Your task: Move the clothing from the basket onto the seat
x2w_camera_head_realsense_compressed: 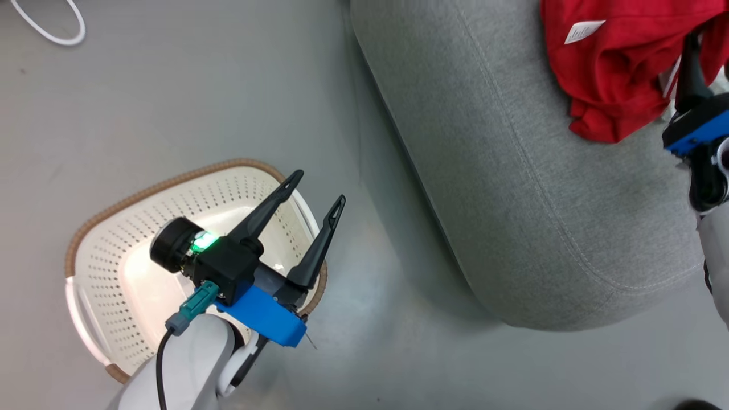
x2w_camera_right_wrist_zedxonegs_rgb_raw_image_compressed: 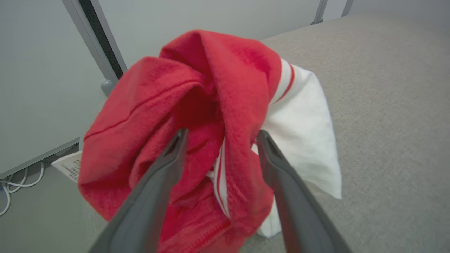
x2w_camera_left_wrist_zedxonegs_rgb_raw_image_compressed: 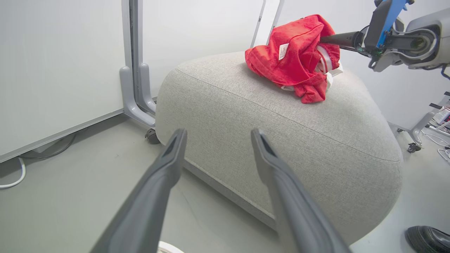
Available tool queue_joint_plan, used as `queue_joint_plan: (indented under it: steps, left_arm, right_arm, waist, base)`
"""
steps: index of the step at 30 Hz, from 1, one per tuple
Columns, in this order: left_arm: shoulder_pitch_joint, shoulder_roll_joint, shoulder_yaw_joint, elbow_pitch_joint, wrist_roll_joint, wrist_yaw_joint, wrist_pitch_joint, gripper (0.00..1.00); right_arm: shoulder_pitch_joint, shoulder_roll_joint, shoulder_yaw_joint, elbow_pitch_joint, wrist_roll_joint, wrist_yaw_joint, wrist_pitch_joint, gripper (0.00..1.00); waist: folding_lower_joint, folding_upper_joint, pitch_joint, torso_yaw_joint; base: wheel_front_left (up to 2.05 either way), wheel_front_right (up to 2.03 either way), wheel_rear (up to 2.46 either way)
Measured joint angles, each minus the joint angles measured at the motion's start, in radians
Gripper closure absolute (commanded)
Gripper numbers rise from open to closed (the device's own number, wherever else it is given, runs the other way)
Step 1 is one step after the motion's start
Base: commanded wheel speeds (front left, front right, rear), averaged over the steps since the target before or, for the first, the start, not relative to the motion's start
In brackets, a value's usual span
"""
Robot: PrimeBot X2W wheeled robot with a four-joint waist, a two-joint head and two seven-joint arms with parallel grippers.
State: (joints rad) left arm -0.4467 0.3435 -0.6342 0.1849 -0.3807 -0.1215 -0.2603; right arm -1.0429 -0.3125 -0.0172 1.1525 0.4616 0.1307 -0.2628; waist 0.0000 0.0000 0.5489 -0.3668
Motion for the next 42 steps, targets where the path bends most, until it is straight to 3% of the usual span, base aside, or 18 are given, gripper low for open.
queue_joint_plan:
  steps: [17, 29, 42]
  left_arm:
    - [0.229, -0.155, 0.155, 0.106, -0.061, -0.004, -0.002, 0.00]
    - [0.364, -0.202, 0.283, 0.118, -0.051, -0.007, -0.003, 0.00]
    - [0.405, -0.219, 0.419, 0.139, -0.016, -0.007, -0.003, 0.00]
  right_arm:
    - [0.238, -0.030, 0.062, -0.056, -0.049, 0.000, 0.000, 0.00]
    - [0.485, 0.020, 0.092, -0.269, -0.049, 0.000, 0.000, 0.00]
    - [0.722, 0.115, 0.031, -0.572, -0.154, 0.000, 0.057, 0.00]
  waist:
    - [-0.0003, 0.0000, -0.321, 0.074]
    - [-0.0003, 0.0001, -0.510, 0.179]
    - [-0.0002, 0.0000, -0.587, 0.310]
  base:
    - [0.00, 0.00, 0.00]
    - [0.00, 0.00, 0.00]
    - [0.00, 0.00, 0.00]
